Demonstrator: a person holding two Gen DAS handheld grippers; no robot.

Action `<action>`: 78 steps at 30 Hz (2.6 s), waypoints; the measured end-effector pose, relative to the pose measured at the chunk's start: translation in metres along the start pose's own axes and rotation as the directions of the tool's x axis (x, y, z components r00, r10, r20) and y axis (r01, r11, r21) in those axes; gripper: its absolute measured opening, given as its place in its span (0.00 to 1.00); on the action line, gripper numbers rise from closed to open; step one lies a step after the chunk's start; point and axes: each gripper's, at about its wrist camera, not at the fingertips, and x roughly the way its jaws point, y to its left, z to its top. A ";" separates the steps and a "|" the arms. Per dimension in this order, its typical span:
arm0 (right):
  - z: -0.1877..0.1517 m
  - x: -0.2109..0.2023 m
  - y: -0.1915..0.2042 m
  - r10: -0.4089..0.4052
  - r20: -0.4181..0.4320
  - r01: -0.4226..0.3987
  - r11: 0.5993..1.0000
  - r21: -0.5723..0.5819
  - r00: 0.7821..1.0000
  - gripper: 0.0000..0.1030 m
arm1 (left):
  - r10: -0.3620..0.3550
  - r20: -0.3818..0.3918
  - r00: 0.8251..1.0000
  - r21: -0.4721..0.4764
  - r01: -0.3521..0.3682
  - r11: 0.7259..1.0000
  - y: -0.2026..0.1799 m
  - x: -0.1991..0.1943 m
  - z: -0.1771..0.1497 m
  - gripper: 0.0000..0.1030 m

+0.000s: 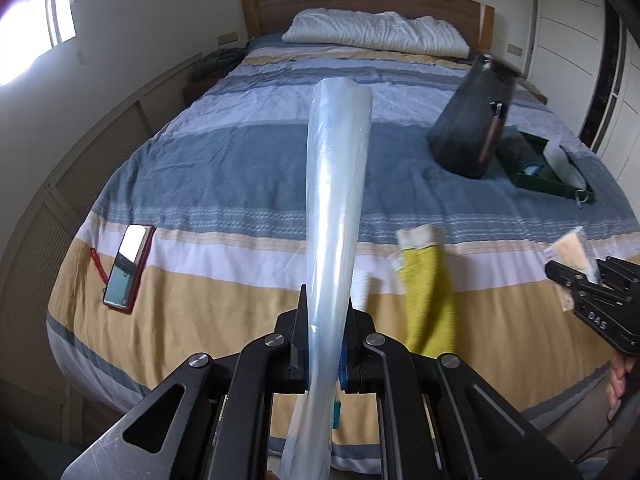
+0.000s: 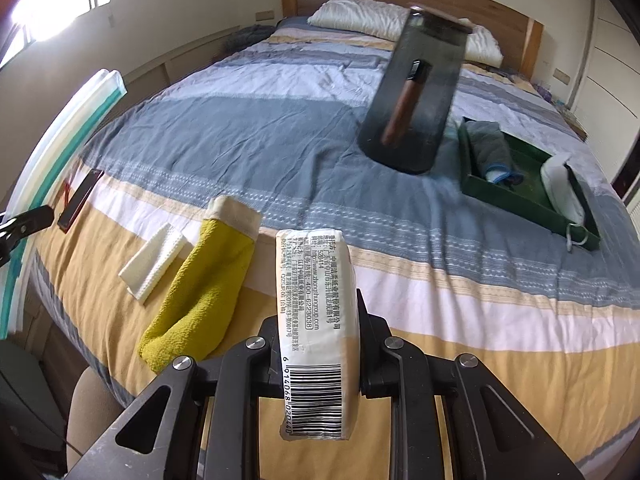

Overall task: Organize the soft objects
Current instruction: 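Lift the plastic bag and tissue pack and carry them toward the tray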

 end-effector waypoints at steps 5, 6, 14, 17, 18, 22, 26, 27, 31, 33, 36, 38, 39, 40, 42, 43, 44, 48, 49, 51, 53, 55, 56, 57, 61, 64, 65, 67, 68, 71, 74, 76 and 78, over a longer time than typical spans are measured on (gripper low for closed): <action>-0.004 -0.025 -0.022 -0.028 0.031 0.026 0.999 0.039 0.999 0.21 | -0.041 0.040 0.998 0.049 0.039 0.998 -0.036 -0.019 0.007 0.07; -0.006 -0.031 -0.028 -0.034 0.037 0.032 0.998 0.049 0.999 0.21 | -0.050 0.047 0.998 0.063 0.047 0.997 -0.044 -0.023 0.009 0.07; -0.015 -0.072 -0.067 -0.080 0.083 0.071 0.992 0.108 0.993 0.21 | -0.125 0.083 0.989 0.128 0.114 0.985 -0.103 -0.043 0.024 0.07; -0.016 -0.089 -0.083 -0.102 0.102 0.089 0.988 0.125 0.990 0.21 | -0.156 0.093 0.983 0.154 0.140 0.978 -0.125 -0.049 0.031 0.07; -0.016 -0.098 -0.093 -0.114 0.113 0.098 0.986 0.135 0.987 0.21 | -0.168 0.096 0.981 0.165 0.150 0.975 -0.134 -0.051 0.034 0.07; -0.017 -0.114 -0.112 -0.140 0.135 0.117 0.980 0.162 0.981 0.21 | -0.200 0.106 0.974 0.199 0.177 0.964 -0.162 -0.055 0.042 0.07; -0.020 -0.131 -0.134 -0.173 0.152 0.143 0.972 0.188 0.973 0.21 | -0.231 0.116 0.966 0.235 0.199 0.951 -0.192 -0.057 0.052 0.07; -0.020 -0.134 -0.139 -0.180 0.153 0.149 0.970 0.194 0.972 0.21 | -0.238 0.115 0.965 0.240 0.205 0.949 -0.199 -0.058 0.053 0.07; -0.020 -0.144 -0.162 -0.207 0.160 0.170 0.961 0.220 0.965 0.21 | -0.257 0.108 0.960 0.276 0.219 0.936 -0.228 -0.055 0.061 0.07; -0.018 -0.144 -0.170 -0.218 0.163 0.177 0.957 0.231 0.962 0.21 | -0.265 0.103 0.959 0.288 0.226 0.931 -0.239 -0.052 0.066 0.07; -0.012 -0.144 -0.191 -0.238 0.171 0.190 0.947 0.259 0.956 0.21 | -0.274 0.098 0.957 0.305 0.233 0.923 -0.258 -0.047 0.072 0.07; -0.010 -0.142 -0.196 -0.241 0.171 0.191 0.945 0.264 0.955 0.21 | -0.285 0.092 0.954 0.313 0.244 0.918 -0.270 -0.043 0.076 0.07; -0.008 -0.141 -0.202 -0.245 0.172 0.193 0.943 0.271 0.954 0.21 | -0.285 0.091 0.954 0.315 0.244 0.917 -0.274 -0.041 0.078 0.07; -0.006 -0.140 -0.207 -0.248 0.172 0.195 0.941 0.277 0.953 0.21 | -0.288 0.088 0.954 0.318 0.247 0.915 -0.281 -0.038 0.081 0.07; 0.001 -0.135 -0.219 -0.259 0.170 0.204 0.936 0.287 0.951 0.21 | -0.294 0.078 0.953 0.322 0.255 0.912 -0.291 -0.033 0.084 0.07; 0.001 -0.135 -0.219 -0.259 0.170 0.204 0.936 0.287 0.951 0.21 | -0.293 0.076 0.953 0.323 0.255 0.911 -0.298 -0.029 0.088 0.07; 0.003 -0.133 -0.224 -0.262 0.169 0.206 0.934 0.292 0.950 0.21 | -0.293 0.071 0.953 0.324 0.256 0.911 -0.303 -0.025 0.092 0.07; 0.013 -0.124 -0.243 -0.278 0.164 0.219 0.927 0.303 0.946 0.21 | -0.295 0.053 0.954 0.312 0.265 0.912 -0.319 -0.006 0.105 0.07; 0.016 -0.121 -0.248 -0.282 0.163 0.224 0.926 0.304 0.945 0.21 | -0.293 0.044 0.955 0.306 0.267 0.914 -0.323 0.002 0.111 0.07; 0.023 -0.113 -0.259 -0.293 0.159 0.235 0.922 0.308 0.943 0.21 | -0.289 0.036 0.957 0.289 0.267 0.919 -0.329 0.015 0.120 0.07; 0.031 -0.104 -0.268 -0.300 0.155 0.243 0.920 0.309 0.941 0.21 | -0.281 0.033 0.959 0.279 0.261 0.924 -0.334 0.025 0.130 0.07; 0.041 -0.091 -0.276 -0.304 0.152 0.248 0.919 0.307 0.940 0.21 | -0.277 0.032 0.960 0.265 0.259 0.929 -0.339 0.037 0.140 0.07; 0.047 -0.083 -0.281 -0.305 0.151 0.249 0.919 0.305 0.940 0.21 | -0.273 0.029 0.962 0.258 0.257 0.931 -0.341 0.044 0.146 0.07; 0.051 -0.077 -0.285 -0.304 0.150 0.249 0.920 0.303 0.941 0.21 | -0.271 0.027 0.962 0.250 0.256 0.934 -0.343 0.049 0.150 0.07; 0.073 -0.045 -0.297 -0.288 0.146 0.237 0.926 0.294 0.946 0.21 | -0.272 0.021 0.962 0.210 0.262 0.942 -0.346 0.073 0.169 0.07; 0.087 -0.017 -0.307 -0.265 0.146 0.217 0.935 0.282 0.953 0.21 | -0.259 0.018 0.966 0.200 0.250 0.947 -0.348 0.090 0.178 0.07; 0.091 -0.008 -0.311 -0.255 0.146 0.208 0.938 0.277 0.956 0.21 | -0.253 0.017 0.967 0.197 0.245 0.949 -0.348 0.095 0.180 0.07; 0.102 0.011 -0.315 -0.239 0.146 0.194 0.943 0.270 0.960 0.21 | -0.250 0.009 0.968 0.184 0.244 0.952 -0.348 0.106 0.183 0.07; 0.104 0.016 -0.318 -0.233 0.147 0.189 0.945 0.267 0.961 0.21 | -0.249 0.005 0.968 0.178 0.244 0.953 -0.349 0.109 0.184 0.07; 0.118 0.044 -0.327 -0.211 0.145 0.169 0.952 0.255 0.967 0.21 | -0.253 -0.008 0.967 0.161 0.251 0.955 -0.353 0.122 0.189 0.07; 0.124 0.055 -0.332 -0.207 0.144 0.167 0.955 0.246 0.968 0.21 | -0.255 -0.013 0.967 0.152 0.254 0.955 -0.362 0.133 0.196 0.07; 0.129 0.065 -0.338 -0.209 0.140 0.171 0.955 0.244 0.968 0.21 | -0.264 -0.026 0.964 0.134 0.265 0.955 -0.369 0.140 0.202 0.07; 0.135 0.076 -0.346 -0.216 0.129 0.181 0.954 0.240 0.968 0.21 | -0.269 -0.040 0.962 0.112 0.271 0.956 -0.378 0.150 0.208 0.07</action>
